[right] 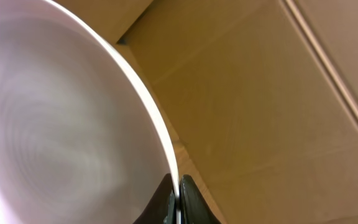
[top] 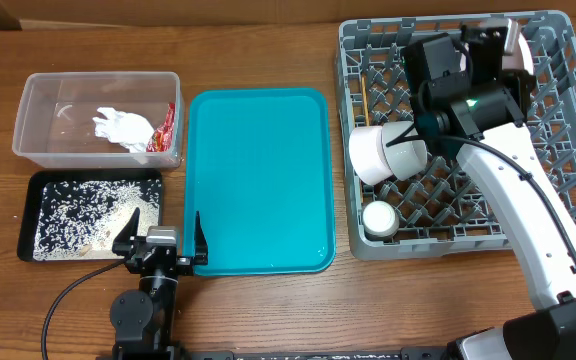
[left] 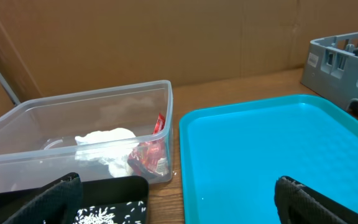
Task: Sort waste into correct bins and load items into the dishwasher
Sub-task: 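Lift the white plate and stand it upright in the dish rack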
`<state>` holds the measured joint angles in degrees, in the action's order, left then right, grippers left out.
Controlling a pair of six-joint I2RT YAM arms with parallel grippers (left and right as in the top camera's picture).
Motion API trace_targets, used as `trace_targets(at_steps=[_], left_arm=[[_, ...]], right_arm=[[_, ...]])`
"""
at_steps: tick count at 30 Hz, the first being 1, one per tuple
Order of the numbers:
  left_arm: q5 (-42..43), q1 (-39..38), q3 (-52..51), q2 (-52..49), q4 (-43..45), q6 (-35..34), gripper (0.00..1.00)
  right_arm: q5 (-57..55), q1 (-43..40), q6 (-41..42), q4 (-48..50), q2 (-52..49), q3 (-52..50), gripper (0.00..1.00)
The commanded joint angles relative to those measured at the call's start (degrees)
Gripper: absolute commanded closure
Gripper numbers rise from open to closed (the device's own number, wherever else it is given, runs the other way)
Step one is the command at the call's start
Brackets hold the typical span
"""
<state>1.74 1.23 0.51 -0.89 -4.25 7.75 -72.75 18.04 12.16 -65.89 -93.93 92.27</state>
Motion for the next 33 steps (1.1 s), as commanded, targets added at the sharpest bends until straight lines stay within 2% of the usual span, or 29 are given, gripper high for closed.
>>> trace_targets(at_steps=[1,5,12,21,23,25,26,27,29,33], left_arm=[[0.66,0.22,-0.24,0.52,-0.04,1.09,0.00],[0.66,0.22,-0.24,0.52,-0.04,1.07,0.00],[0.66,0.22,-0.24,0.52,-0.04,1.07,0.00],[0.66,0.22,-0.24,0.52,-0.04,1.07,0.00],[0.66,0.22,-0.24,0.52,-0.02,1.09,0.00],[0.63,0.22,-0.24,0.52,-0.04,1.07,0.00],[0.66,0.22,-0.24,0.52,-0.04,1.07,0.00],[0.66,0.22,-0.24,0.52,-0.04,1.07,0.00],[0.66,0.22,-0.24,0.52,-0.02,1.07,0.00],[0.66,0.22,-0.24,0.52,-0.04,1.07,0.00]], right_arm=[[1.14,-0.17,7.02,-0.61,0.46,-2.34,0.96],[5.14,-0.17,6.95,2.86,0.46,-7.87,0.96],[3.67,-0.17,2.34,12.74,0.37,-15.82,0.96],[9.66,-0.17,2.23,13.09,0.13,-16.15,0.94],[9.86,-0.17,2.86,12.22,0.13,-16.15,0.77],[7.37,0.31,2.86,11.47,0.15,-16.11,0.44],[5.22,0.68,2.89,11.39,0.15,-16.11,0.22],[2.56,1.16,2.84,11.37,0.17,-15.98,0.09],[-1.84,2.43,2.86,10.71,0.68,-15.41,0.01],[1.79,5.88,2.95,8.68,3.58,-12.85,0.01]])
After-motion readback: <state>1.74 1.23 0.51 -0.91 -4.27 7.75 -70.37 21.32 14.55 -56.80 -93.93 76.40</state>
